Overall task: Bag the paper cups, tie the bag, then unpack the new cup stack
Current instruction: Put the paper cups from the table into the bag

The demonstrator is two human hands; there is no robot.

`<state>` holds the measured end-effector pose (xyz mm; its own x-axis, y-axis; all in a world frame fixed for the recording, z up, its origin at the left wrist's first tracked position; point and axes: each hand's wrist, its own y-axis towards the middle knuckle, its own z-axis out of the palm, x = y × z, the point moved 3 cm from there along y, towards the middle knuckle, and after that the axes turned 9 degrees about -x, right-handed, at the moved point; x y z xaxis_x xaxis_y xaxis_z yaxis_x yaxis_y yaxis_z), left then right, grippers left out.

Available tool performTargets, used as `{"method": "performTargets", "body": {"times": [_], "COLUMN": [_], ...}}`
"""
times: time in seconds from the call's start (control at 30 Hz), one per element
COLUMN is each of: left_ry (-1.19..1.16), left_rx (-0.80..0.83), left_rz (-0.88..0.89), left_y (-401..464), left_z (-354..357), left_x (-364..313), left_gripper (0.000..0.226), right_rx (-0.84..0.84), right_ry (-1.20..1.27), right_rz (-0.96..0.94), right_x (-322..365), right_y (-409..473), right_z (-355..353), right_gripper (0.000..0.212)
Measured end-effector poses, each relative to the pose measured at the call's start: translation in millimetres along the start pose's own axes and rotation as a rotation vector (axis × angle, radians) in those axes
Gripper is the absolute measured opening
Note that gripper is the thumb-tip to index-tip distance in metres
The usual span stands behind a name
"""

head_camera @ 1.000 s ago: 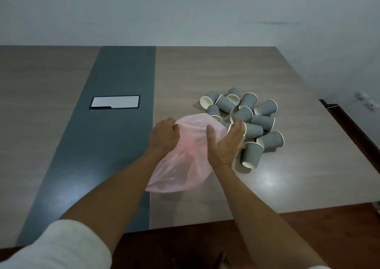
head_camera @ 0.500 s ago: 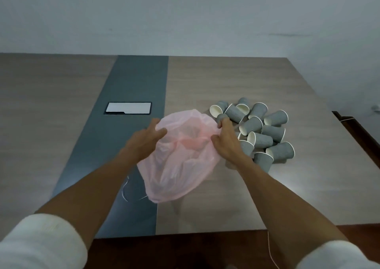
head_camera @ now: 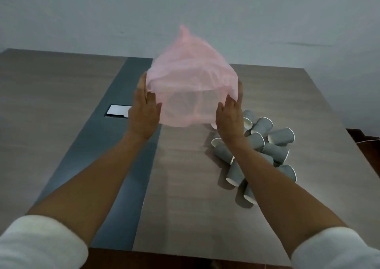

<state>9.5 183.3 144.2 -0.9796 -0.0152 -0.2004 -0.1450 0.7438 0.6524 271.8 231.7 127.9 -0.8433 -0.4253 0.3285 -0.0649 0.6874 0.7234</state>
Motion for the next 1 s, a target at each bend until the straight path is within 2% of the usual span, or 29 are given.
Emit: {"method": "performTargets", "body": {"times": [0.03,0.1,0.13,0.17,0.23,0.33,0.4,0.47,0.5,0.53,0.57,0.6,0.63,0.67,0.7,0.83,0.93,1.0], "left_ry": [0.042,0.145,0.200,0.202,0.123,0.259,0.356,0.384,0.385,0.387,0.387,0.383,0.374,0.360,0.340,0.237,0.179,0.147], "left_rx": [0.237,0.848,1.032,1.094,0.935,0.683,0.636,0.663,0.675,0.684,0.690,0.690,0.686,0.681,0.682,0.647,0.631,0.626], "left_rz": [-0.034,-0.093,-0.145,-0.188,-0.292,-0.291,-0.197,-0.154,-0.142,-0.122,-0.102,-0.099,-0.112,-0.135,-0.159,-0.191,-0.190,-0.187], "left_y": [-4,-38,-50,-54,-40,-18,-15,-19,-22,-24,-25,-26,-26,-26,-25,-17,-8,0], "left_z": [17,46,52,50,46,30,25,26,27,29,32,35,38,42,47,68,86,94], "left_x": [7,19,25,24,16,-2,-7,-5,-3,-1,0,1,1,1,0,-10,-15,-17], "left_gripper": [0.069,0.074,0.076,0.079,0.086,0.080,0.063,0.058,0.059,0.060,0.061,0.062,0.062,0.062,0.060,0.052,0.048,0.049], "right_rx": [0.262,0.973,1.139,1.171,1.071,0.975,0.954,0.984,1.017,1.021,0.949,0.772,0.590,0.493,0.492,0.796,0.809,0.755], "right_ry": [-0.046,-0.219,-0.242,-0.207,-0.061,0.131,0.163,0.215,0.319,0.472,0.600,0.639,0.570,0.454,0.335,0.008,-0.169,-0.240], "right_rz": [0.032,0.052,0.043,0.018,-0.008,0.070,0.101,0.123,0.197,0.369,0.562,0.689,0.727,0.713,0.669,0.366,0.149,0.123], "right_x": [-12,-48,-64,-73,-78,-79,-85,-88,-90,-92,-96,-103,-112,-122,-132,-146,-144,-143], "right_y": [-6,-42,-51,-52,-36,-9,-1,1,-2,-3,-3,0,4,8,8,5,5,5], "right_z": [17,55,64,66,69,67,70,72,74,75,76,77,79,82,88,121,151,166], "right_gripper": [0.066,0.070,0.069,0.067,0.072,0.084,0.092,0.090,0.079,0.059,0.035,0.019,0.015,0.015,0.019,0.047,0.043,0.037]}}
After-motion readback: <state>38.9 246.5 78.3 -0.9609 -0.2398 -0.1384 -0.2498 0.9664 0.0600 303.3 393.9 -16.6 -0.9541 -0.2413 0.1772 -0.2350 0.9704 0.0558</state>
